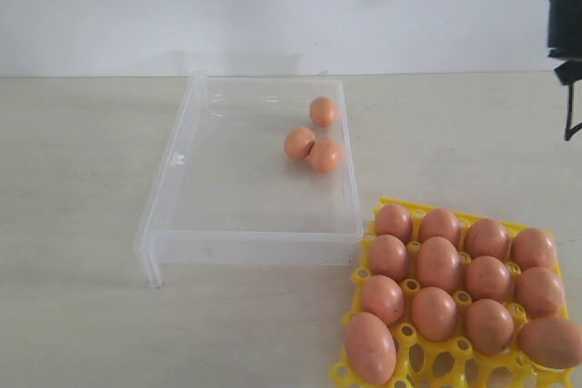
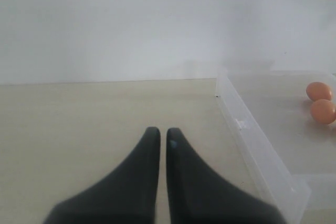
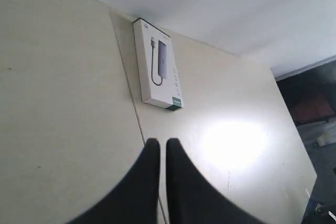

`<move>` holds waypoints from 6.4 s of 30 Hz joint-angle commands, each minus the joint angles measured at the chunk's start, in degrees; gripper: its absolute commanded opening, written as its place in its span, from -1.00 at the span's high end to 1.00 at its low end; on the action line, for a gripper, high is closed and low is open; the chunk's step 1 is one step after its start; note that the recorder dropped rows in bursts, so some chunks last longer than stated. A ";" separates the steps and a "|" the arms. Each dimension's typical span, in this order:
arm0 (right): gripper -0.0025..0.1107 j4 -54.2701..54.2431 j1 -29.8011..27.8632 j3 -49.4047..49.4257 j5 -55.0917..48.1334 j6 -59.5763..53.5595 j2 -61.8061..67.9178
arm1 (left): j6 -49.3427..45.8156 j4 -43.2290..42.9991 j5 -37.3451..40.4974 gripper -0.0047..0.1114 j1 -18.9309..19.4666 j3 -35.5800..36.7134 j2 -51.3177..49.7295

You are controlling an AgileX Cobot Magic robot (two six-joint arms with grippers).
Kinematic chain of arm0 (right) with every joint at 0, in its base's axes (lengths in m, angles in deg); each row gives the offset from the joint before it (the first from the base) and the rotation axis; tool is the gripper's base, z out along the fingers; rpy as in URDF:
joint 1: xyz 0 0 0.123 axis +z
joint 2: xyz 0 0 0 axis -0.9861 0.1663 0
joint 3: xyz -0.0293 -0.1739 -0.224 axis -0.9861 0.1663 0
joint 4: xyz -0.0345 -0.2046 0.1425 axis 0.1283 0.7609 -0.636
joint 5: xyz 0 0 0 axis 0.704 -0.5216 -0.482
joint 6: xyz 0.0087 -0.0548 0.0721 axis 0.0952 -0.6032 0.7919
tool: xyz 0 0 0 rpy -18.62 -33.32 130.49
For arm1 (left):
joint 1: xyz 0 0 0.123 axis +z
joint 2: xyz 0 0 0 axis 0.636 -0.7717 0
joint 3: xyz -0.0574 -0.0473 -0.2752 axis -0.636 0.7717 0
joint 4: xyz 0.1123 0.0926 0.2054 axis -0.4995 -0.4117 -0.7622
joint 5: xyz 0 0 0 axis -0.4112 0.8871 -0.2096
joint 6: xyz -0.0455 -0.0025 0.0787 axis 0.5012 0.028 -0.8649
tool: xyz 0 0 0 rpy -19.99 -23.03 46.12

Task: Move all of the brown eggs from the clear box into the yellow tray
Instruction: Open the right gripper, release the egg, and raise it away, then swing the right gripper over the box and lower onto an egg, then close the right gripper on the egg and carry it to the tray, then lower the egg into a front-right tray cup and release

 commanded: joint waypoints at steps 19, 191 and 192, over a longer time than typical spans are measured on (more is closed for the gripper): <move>0.96 97.91 -10.11 -1.94 -50.96 117.55 -12.41 | -0.01 -0.09 -0.14 0.85 -0.32 0.23 0.21; 0.96 81.52 38.57 64.72 -14.74 116.30 -25.31 | -0.01 -0.09 -0.14 0.85 -0.32 0.23 0.21; 0.96 81.73 38.57 64.72 -15.94 116.30 -25.31 | -0.01 -0.09 -0.14 0.85 -0.32 0.23 0.21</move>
